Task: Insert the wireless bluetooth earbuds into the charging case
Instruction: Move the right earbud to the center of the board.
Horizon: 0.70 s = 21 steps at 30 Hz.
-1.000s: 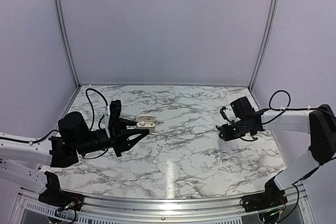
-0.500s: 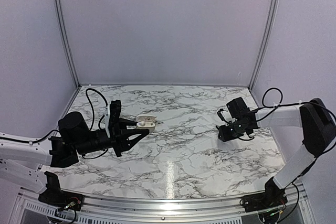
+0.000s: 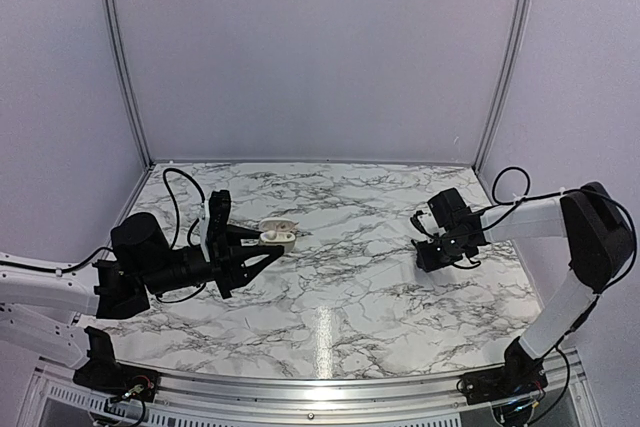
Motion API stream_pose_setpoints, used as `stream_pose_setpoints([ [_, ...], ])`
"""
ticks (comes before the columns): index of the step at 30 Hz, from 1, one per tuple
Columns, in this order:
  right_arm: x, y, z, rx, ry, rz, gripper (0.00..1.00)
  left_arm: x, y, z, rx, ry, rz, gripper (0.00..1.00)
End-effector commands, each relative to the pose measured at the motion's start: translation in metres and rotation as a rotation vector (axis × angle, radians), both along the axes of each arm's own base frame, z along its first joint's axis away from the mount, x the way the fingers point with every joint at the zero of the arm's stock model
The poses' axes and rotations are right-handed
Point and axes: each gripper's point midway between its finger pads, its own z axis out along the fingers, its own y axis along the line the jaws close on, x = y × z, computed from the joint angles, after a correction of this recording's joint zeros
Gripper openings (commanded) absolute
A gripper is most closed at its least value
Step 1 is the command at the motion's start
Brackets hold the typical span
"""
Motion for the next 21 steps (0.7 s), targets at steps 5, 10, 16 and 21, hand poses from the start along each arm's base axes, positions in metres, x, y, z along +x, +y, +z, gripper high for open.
stream_pose_setpoints([
  [5, 0.004, 0.022, 0.015, 0.070, -0.028, 0.057, 0.21, 0.000, 0.008, 0.010, -0.046, -0.021, 0.011, 0.00],
  [10, -0.013, 0.049, 0.018, 0.088, -0.029, 0.104, 0.17, 0.000, 0.009, 0.009, -0.045, -0.017, 0.015, 0.00],
  [16, -0.028, 0.075, 0.030, 0.154, -0.053, 0.127, 0.14, 0.001, 0.009, 0.006, -0.042, -0.008, 0.015, 0.00],
  [21, -0.029, 0.092, 0.051, 0.193, -0.132, 0.186, 0.14, 0.003, 0.010, 0.000, -0.033, 0.006, 0.026, 0.00],
])
